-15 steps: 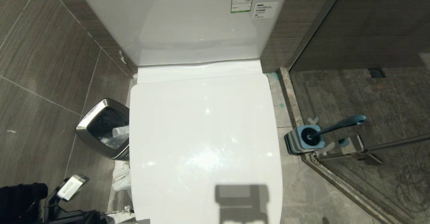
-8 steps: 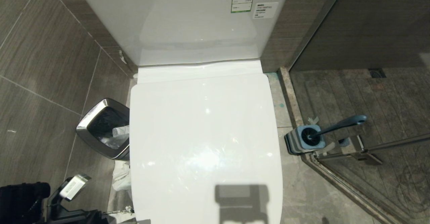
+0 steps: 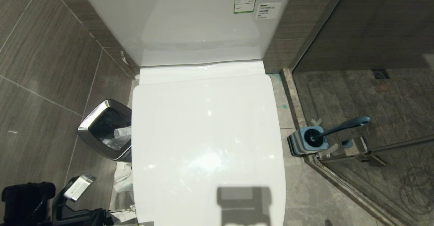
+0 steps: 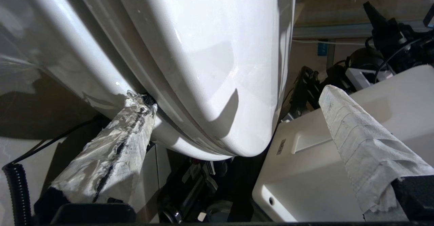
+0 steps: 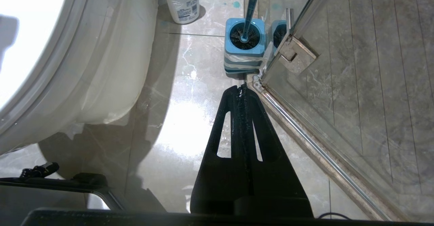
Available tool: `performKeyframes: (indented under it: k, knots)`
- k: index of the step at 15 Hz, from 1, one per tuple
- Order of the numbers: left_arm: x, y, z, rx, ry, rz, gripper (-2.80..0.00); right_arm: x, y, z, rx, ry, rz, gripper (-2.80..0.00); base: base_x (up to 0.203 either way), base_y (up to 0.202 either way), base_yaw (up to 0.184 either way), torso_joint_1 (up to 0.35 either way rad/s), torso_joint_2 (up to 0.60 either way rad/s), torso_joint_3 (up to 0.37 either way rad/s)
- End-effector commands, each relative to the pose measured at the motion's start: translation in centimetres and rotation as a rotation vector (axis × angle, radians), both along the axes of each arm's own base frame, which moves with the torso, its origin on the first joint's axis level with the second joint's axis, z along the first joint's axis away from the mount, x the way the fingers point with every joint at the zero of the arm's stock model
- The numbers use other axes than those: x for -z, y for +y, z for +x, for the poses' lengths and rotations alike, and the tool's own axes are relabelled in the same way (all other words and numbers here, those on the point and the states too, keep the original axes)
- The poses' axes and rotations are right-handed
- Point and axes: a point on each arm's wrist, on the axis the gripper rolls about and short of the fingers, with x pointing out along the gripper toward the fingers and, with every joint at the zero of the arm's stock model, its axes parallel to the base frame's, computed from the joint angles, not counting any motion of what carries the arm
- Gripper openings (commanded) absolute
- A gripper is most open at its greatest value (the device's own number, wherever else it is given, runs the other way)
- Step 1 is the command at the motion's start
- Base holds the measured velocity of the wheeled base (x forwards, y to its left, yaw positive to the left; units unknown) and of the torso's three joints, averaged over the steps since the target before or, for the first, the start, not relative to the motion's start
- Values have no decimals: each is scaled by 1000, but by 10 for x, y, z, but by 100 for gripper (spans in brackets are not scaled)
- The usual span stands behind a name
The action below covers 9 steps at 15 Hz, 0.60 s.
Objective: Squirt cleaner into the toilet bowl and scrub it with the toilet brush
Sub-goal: Use the left hand to lift the toilet lid slightly
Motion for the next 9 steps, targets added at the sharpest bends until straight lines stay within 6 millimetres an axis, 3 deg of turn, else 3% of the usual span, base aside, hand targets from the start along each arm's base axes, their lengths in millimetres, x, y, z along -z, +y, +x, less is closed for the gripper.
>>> performKeyframes:
  k: [1,9]
  knots:
    - [1,-4,0,23,8,-2,0,0,0,0,-1,1,-1,-280,0,0,0,0,0,0]
    - [-11,-18,-14,112,7,-10,0,0,0,0,-2,1,-1,-280,0,0,0,0,0,0]
